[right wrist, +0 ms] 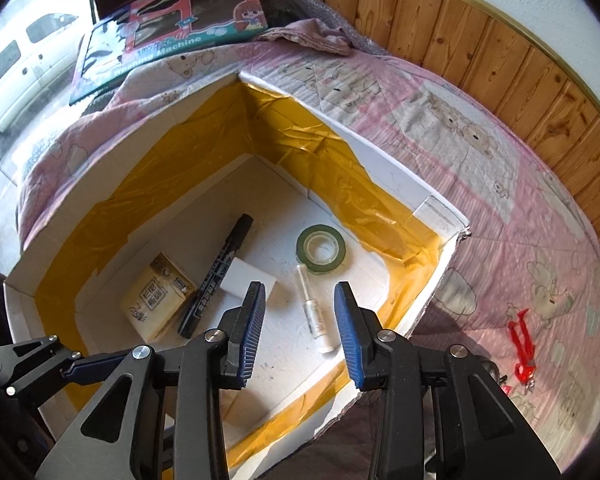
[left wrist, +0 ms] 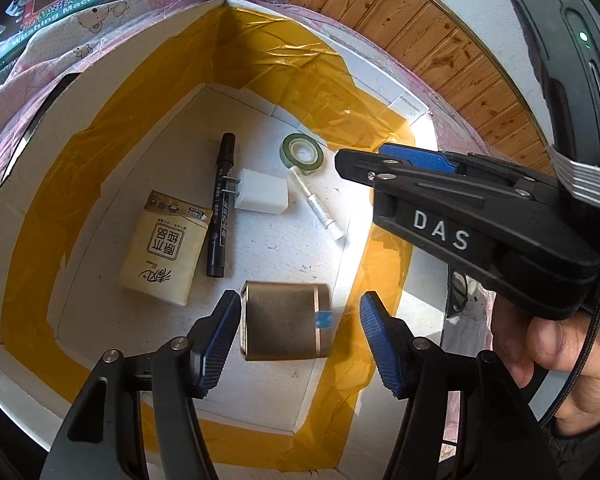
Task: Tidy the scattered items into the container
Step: 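Open the right tool to release the tube while the left tool releases the tin, then move the right tool to the black glasses while the left tool moves to the pink-white cylinder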
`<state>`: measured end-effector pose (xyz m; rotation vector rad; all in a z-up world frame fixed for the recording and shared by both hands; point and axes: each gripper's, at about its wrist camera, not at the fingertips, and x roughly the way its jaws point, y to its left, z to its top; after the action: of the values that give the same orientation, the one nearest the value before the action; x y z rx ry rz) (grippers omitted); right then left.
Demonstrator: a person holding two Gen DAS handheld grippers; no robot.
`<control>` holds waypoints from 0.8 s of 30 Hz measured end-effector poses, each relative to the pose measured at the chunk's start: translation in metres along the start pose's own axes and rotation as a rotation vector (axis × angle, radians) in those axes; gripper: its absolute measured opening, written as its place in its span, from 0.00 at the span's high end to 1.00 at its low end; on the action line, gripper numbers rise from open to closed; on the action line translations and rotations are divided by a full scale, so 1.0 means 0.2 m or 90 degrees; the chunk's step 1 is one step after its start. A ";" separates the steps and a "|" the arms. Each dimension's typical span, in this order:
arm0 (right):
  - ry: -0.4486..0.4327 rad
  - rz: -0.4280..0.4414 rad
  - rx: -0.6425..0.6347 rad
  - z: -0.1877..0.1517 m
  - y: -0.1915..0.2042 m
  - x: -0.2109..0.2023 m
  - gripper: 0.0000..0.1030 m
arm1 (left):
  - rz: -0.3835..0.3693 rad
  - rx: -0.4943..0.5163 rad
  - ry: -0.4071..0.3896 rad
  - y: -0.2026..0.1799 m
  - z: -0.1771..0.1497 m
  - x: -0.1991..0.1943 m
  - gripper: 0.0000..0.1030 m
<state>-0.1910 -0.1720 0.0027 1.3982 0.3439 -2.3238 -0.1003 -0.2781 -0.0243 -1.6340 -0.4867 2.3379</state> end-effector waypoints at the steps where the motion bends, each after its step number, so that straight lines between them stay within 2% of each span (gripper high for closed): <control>1: -0.013 0.005 0.007 0.00 -0.01 -0.04 0.63 | 0.004 0.003 -0.006 0.00 0.00 -0.02 0.39; 6: -0.095 0.025 0.056 -0.02 -0.04 -0.28 0.63 | 0.021 0.020 -0.052 -0.03 -0.02 -0.15 0.39; 14: -0.203 0.110 0.107 -0.19 -0.04 -0.63 0.63 | 0.089 0.115 -0.165 -0.21 -0.11 -0.40 0.39; 18: -0.227 0.139 0.129 -0.32 -0.04 -0.72 0.63 | 0.095 0.144 -0.187 -0.29 -0.14 -0.47 0.39; 24: -0.235 0.155 0.150 -0.52 -0.10 -0.79 0.63 | 0.100 0.168 -0.202 -0.38 -0.21 -0.52 0.39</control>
<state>-0.0518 -0.0783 0.0942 1.0063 -0.2036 -2.4045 -0.0244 -0.2439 0.0815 -1.2304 -0.0989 2.6569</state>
